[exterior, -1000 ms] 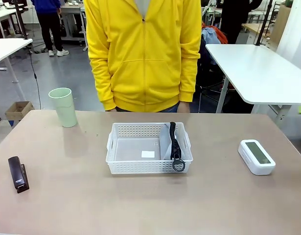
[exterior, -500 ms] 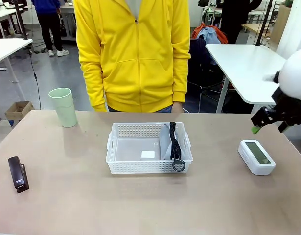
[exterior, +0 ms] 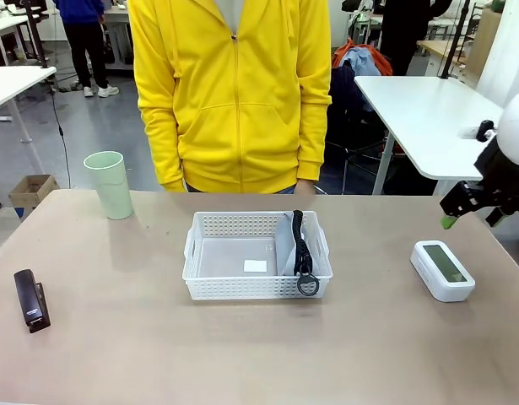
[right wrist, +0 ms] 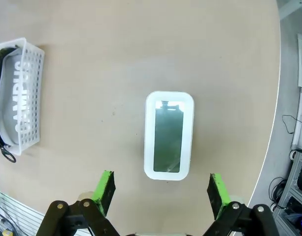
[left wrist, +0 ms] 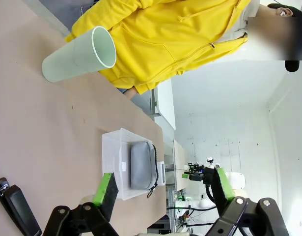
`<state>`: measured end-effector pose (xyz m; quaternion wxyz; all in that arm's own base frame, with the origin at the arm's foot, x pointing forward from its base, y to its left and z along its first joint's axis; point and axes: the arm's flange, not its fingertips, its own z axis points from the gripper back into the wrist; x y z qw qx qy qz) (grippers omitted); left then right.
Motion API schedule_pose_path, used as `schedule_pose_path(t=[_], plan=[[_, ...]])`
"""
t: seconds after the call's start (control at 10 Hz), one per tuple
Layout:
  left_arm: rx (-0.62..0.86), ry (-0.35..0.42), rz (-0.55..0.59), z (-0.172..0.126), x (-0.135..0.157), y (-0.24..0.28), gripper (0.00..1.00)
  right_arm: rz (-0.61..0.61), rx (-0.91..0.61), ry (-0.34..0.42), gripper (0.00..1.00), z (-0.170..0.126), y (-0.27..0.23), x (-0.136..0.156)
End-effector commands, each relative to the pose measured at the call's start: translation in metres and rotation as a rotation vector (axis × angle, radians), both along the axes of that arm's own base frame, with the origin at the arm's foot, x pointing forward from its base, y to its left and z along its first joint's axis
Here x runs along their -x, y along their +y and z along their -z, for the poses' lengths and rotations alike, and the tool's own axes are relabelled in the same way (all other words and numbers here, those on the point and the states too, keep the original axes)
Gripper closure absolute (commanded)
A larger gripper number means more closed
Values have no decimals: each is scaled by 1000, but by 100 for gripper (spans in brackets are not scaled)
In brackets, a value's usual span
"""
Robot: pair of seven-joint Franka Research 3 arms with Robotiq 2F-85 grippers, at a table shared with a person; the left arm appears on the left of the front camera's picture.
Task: Efficiently arrange items inside the basket to fit them all.
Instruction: Pick up the Digital clock and place it inside the Organizing basket.
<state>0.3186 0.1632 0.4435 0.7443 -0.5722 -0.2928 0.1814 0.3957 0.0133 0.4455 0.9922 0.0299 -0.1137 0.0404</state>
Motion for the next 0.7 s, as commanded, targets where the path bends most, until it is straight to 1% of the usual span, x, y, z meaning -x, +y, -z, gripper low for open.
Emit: schedule_pose_path(t=[0.0,0.1,0.3,0.4,0.5,0.6], plan=[[-5,-14,12,1,2,1,0,12,-1,-4,0,-2,-3,0],[-5,-14,12,1,2,1,0,-11,1,18,0,8,2,-4],[-5,-14,12,1,2,1,0,-10,-5,75,0,41,14,-13],[-5,-14,12,1,2,1,0,-9,-10,118,0,57,17,-17],[-5,-14,12,1,2,1,0,4,1,146,0,68,20,-19],[-5,-14,12,1,2,1,0,-8,5,194,0,86,23,-21]])
